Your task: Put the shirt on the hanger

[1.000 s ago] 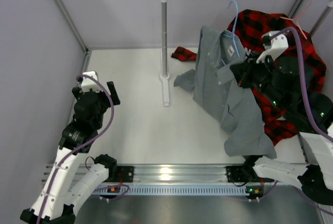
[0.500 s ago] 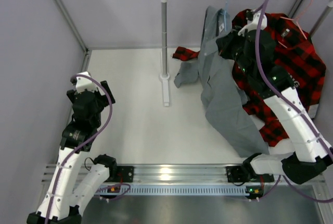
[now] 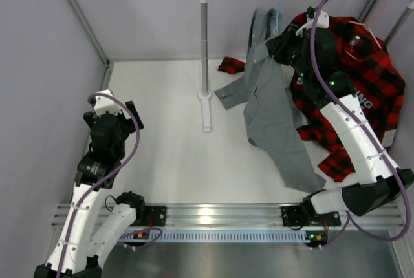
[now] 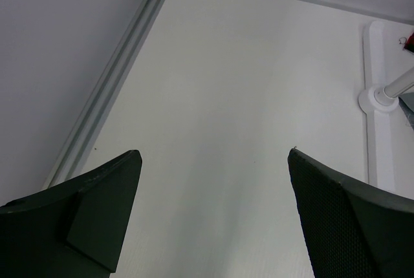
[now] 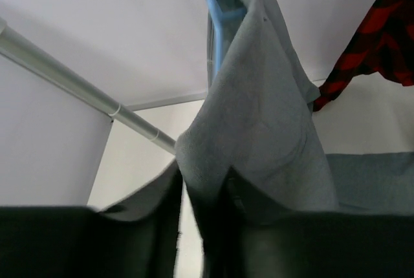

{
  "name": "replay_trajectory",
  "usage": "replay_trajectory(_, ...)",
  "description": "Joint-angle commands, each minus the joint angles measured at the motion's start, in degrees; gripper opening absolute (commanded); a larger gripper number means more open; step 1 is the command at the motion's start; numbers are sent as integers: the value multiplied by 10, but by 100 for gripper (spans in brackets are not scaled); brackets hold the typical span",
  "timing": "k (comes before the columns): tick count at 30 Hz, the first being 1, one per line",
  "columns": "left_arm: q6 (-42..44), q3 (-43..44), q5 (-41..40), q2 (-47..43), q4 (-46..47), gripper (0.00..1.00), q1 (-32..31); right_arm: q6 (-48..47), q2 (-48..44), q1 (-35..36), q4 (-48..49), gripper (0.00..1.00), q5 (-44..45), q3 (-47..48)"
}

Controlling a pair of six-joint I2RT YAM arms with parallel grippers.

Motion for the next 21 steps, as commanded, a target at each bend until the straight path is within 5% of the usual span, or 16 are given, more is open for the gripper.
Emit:
replay_trajectory(1, -1, -3, 10, -6, 37, 98, 4, 4, -43, -7, 92, 33, -11, -28)
replay_trajectory(2, 0, -2, 11, -3, 37, 98, 4, -2, -48, -6, 93, 43, -9, -31)
replay_trajectory(3, -1, -2, 14, -1, 37, 98, 4, -7, -51, -6, 93, 68, -6, -36)
replay_trajectory(5, -1, -2, 18, 1, 37, 98, 6, -23, -59, -7, 92, 97, -7, -38)
replay_trajectory(9, -2, 1, 31, -4, 37, 98, 8, -55, -103, -6, 70, 100, -12, -70)
replay_trajectory(21, -24, -18, 106, -46, 4, 98, 8, -218, -464, -6, -100, 99, 182, -321)
